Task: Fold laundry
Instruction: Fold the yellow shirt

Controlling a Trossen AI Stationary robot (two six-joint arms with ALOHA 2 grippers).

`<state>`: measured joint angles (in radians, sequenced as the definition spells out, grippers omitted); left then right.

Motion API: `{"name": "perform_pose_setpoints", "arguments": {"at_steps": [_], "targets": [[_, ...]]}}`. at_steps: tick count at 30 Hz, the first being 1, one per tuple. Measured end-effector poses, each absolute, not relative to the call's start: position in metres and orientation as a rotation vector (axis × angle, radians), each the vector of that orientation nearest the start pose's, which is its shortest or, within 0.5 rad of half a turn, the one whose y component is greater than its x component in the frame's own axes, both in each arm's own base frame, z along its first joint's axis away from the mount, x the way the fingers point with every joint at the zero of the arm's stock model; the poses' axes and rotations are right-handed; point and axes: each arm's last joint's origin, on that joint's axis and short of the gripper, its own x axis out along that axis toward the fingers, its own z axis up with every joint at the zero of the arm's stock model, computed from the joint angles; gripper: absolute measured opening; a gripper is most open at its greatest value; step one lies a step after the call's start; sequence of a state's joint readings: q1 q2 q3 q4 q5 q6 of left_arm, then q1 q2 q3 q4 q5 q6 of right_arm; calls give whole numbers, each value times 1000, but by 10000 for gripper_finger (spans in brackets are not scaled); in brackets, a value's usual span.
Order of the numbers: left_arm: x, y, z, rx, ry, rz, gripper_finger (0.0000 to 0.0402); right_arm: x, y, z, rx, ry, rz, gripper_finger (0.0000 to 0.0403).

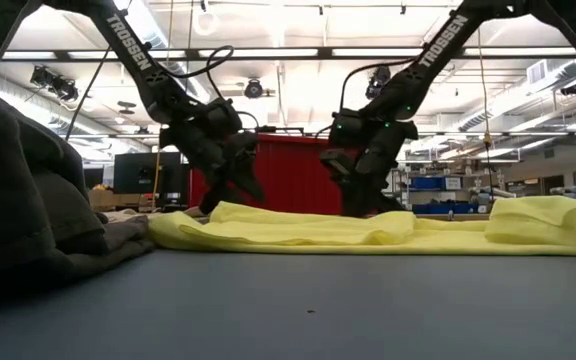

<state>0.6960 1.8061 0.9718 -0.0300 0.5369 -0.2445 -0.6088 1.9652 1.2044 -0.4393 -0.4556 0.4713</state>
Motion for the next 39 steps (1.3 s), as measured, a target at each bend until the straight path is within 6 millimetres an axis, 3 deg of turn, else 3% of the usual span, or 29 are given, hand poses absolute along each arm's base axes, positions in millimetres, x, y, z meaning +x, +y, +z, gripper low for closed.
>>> {"name": "perform_pose_setpoints", "arguments": {"at_steps": [4,12,17,22,26,29,32,39], "targets": [[279,214,150,-746,678,238,215,314,-200,150,947,993,-379,8],[280,211,159,-783,646,216,215,301,-164,247,441,830,-477,4],[280,210,161,-843,638,236,215,283,-148,272,340,853,-586,2],[284,207,162,-826,637,231,215,275,-144,274,312,912,-603,2],[286,206,162,-784,635,307,215,280,-143,270,344,914,-492,1],[287,209,161,-728,627,427,215,287,-143,256,393,960,-433,1],[289,213,166,-693,567,442,215,297,-138,241,451,1000,-374,1],[298,212,176,-640,464,344,215,317,-99,211,618,1108,-138,1]]}}
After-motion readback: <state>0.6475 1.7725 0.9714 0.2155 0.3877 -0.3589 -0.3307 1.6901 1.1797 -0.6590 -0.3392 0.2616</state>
